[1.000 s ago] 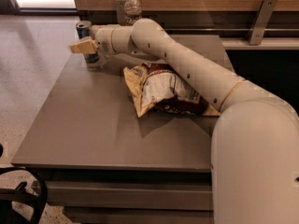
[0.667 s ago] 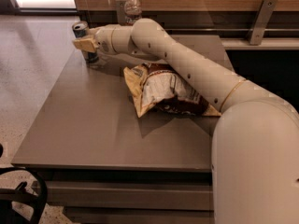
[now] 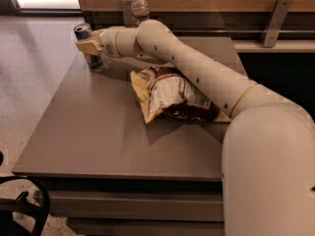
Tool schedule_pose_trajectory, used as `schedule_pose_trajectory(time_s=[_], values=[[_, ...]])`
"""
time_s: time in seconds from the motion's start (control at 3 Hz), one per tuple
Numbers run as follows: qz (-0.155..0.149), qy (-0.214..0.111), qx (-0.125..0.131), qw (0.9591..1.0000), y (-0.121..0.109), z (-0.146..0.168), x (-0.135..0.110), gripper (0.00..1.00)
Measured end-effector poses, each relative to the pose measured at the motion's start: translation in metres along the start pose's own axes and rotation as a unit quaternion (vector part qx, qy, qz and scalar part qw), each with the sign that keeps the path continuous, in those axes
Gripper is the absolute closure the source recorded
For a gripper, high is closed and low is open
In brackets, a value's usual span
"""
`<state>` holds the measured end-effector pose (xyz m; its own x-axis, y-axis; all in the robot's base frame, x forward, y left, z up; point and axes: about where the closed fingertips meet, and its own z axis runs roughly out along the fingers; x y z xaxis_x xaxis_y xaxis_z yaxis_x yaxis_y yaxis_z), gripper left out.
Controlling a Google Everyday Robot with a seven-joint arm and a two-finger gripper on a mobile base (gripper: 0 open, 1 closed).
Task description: Pick redbull can
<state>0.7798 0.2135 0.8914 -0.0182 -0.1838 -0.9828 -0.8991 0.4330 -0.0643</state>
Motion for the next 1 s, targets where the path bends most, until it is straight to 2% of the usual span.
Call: schedule_pose_trajectory(time_s=[0.33,1.0], values=[[0.0,0.0,-0.001,1.0,0.001,0.001,0.0,1.0],[-0.03,-0.021,-0.014,0.9992,0.003,-0.046,-0.057,1.0]])
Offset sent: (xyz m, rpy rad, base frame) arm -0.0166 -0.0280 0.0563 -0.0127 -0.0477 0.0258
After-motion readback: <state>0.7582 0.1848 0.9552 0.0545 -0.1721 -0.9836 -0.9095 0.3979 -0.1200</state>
